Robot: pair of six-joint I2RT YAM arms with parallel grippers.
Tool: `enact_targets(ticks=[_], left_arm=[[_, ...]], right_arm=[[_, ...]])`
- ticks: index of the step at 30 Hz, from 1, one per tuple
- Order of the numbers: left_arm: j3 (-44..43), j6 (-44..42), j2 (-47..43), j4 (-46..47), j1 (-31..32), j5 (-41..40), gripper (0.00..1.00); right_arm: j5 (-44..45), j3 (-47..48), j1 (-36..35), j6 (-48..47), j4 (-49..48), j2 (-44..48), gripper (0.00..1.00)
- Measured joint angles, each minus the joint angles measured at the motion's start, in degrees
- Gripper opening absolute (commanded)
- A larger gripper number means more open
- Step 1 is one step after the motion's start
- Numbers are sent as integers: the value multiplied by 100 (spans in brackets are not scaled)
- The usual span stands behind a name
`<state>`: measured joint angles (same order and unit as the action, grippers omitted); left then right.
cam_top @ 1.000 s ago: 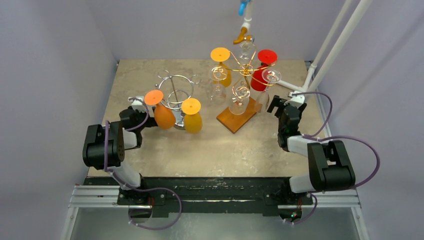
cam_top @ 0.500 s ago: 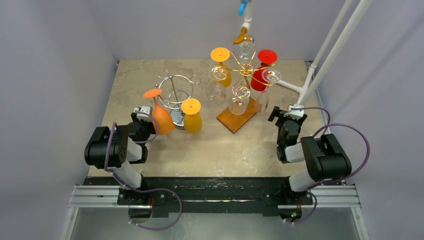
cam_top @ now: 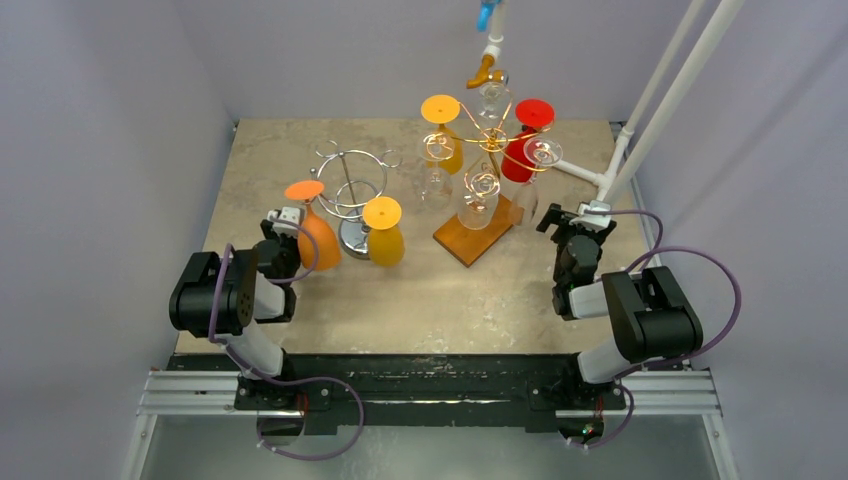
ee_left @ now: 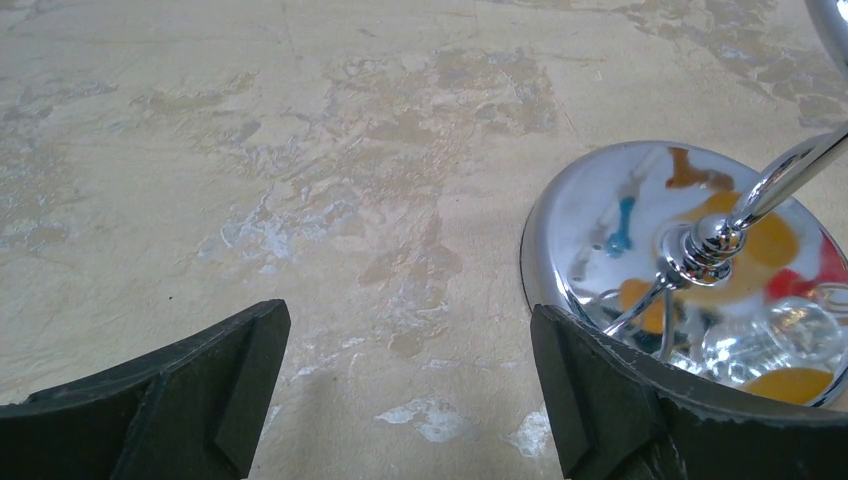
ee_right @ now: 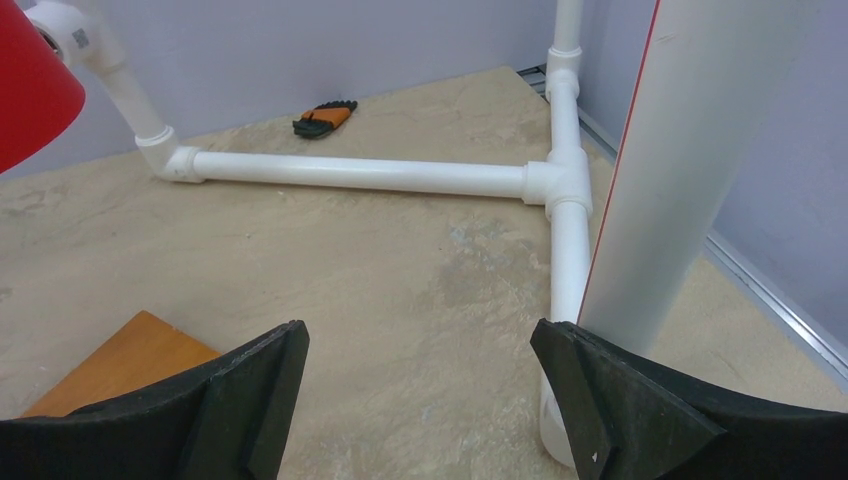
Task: Place the wine glass upside down on the wine glass rack
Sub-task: Reset both arms
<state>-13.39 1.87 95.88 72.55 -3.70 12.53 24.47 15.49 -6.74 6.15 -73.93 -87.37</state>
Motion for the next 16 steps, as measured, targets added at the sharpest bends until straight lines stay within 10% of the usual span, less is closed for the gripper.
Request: enact_targets(ticks=[16], left_arm=[[-2, -2, 0, -4, 4, -42, 100]], right_arm=[[4, 0, 0, 0, -31, 0, 99]])
